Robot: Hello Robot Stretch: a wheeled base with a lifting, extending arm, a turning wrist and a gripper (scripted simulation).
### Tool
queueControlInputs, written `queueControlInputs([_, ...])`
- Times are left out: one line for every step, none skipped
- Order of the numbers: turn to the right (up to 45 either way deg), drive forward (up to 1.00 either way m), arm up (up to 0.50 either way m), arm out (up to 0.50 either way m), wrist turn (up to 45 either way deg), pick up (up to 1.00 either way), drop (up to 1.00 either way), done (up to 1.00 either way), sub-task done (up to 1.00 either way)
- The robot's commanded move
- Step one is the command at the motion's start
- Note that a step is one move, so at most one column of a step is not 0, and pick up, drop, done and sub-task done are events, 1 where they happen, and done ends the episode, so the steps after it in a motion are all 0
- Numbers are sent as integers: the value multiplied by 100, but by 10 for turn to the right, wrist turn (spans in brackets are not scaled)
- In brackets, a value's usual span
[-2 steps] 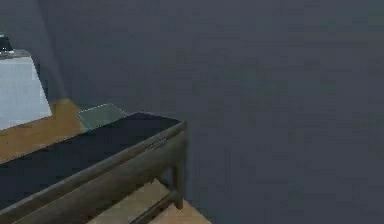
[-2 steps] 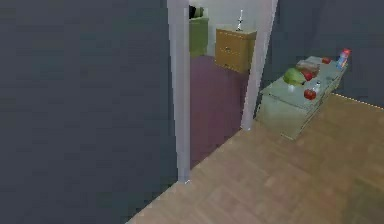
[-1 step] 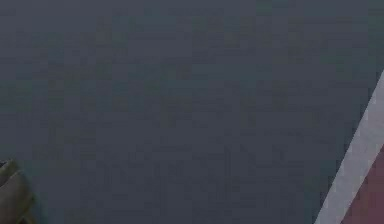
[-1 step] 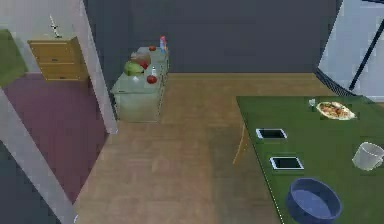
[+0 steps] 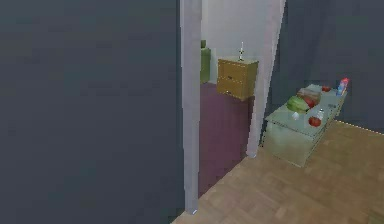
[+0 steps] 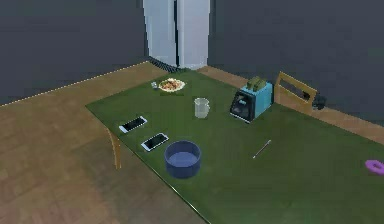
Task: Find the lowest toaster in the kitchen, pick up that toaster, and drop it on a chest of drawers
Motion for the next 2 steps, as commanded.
queueControlInputs([180, 0, 0, 0, 0, 0, 0, 0, 0])
queueControlInputs([390, 0, 0, 0, 0, 0, 0, 0, 0])
